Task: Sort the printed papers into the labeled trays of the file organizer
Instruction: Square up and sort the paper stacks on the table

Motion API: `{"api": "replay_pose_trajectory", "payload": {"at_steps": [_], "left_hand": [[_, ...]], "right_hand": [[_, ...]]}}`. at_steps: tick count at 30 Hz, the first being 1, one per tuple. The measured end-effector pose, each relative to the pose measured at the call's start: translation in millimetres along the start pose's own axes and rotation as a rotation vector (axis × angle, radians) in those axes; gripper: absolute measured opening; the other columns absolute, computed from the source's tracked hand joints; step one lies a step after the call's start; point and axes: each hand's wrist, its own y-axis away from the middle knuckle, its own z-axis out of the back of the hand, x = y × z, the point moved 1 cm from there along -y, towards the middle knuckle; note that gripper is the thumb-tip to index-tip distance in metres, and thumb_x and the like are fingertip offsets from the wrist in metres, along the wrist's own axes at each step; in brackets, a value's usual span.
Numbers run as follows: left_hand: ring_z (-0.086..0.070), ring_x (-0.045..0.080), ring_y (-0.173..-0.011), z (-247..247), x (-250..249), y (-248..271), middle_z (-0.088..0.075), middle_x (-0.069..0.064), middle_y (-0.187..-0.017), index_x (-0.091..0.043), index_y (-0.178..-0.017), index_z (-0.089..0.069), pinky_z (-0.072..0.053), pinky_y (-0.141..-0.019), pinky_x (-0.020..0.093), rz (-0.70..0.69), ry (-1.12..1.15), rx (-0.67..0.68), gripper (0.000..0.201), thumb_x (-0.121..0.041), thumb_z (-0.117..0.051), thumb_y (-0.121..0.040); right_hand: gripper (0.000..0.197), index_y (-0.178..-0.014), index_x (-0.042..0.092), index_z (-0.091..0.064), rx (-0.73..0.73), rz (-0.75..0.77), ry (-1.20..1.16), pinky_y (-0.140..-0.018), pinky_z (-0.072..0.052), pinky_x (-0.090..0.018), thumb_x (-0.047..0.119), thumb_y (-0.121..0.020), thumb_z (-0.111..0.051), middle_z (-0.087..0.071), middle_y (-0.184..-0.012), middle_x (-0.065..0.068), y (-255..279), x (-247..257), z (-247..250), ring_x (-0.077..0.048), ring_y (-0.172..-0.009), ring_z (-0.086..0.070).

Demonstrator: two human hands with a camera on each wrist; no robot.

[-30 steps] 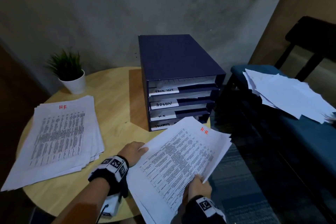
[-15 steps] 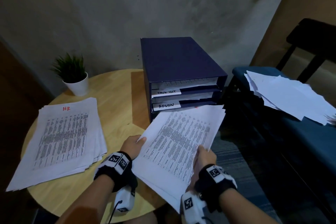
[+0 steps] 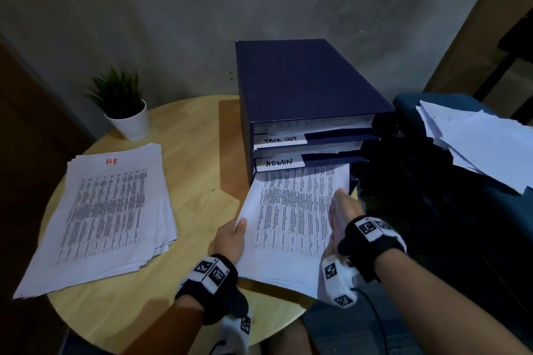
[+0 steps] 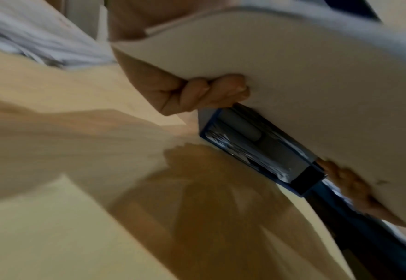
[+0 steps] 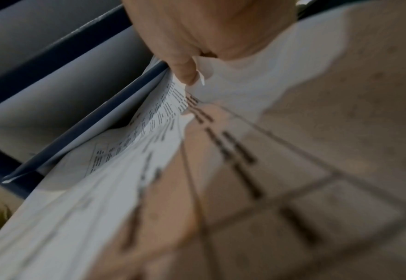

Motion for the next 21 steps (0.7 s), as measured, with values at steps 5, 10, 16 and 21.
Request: {"api": "replay_pose_trajectory", "payload": {"at_steps": [5, 10, 16, 21], "left_hand": [[-0.055, 0.033, -0.119, -27, -22, -1, -0.058, 0.014, -0.13, -0.001, -0.129, -0.055, -0.043, -0.105, 0.039, 0.116, 0.16, -0.024, 0.043, -0.029, -0.043, -0.099], [-0.039, 0.032, -0.135, -46, -51, -15, -0.04, 0.014, -0.148, -0.005, -0.14, -0.042, -0.031, -0.114, 0.039, 0.171, 0.194, -0.079, 0.049, -0.033, -0.038, -0.1], [-0.037, 0.03, -0.137, -59, -82, -26, -0.036, 0.012, -0.151, -0.005, -0.142, -0.038, -0.03, -0.109, 0.03, 0.163, 0.184, -0.07, 0.047, -0.03, -0.033, -0.102], [-0.044, 0.029, -0.132, -55, -75, -27, -0.042, 0.011, -0.147, -0.011, -0.141, -0.038, -0.046, -0.099, 0.041, 0.242, 0.33, 0.161, 0.054, -0.029, -0.055, -0.094]], "right_hand": [[0.046, -0.131, 0.001, -0.048, 0.045, 0.096, 0.184, -0.094, -0.039, -0.033, 0.028, -0.095, -0.049, -0.052, -0.128, -0.023, -20, 35, 20, -0.031, -0.112, -0.053], [0.067, -0.138, 0.002, -0.039, 0.127, 0.074, 0.385, -0.094, -0.048, -0.044, 0.033, -0.085, -0.065, -0.058, -0.121, -0.018, -31, 37, 41, -0.034, -0.107, -0.057], [0.036, -0.127, 0.009, -0.051, 0.248, -0.014, 0.062, -0.054, -0.043, -0.028, 0.004, -0.092, -0.055, -0.059, -0.098, -0.009, -23, 17, 53, -0.019, -0.071, -0.054], [0.034, -0.127, 0.003, -0.051, 0.094, 0.049, -0.205, -0.052, -0.045, -0.027, -0.002, -0.093, -0.05, -0.058, -0.087, -0.012, -31, 12, 47, -0.021, -0.068, -0.053]]}}
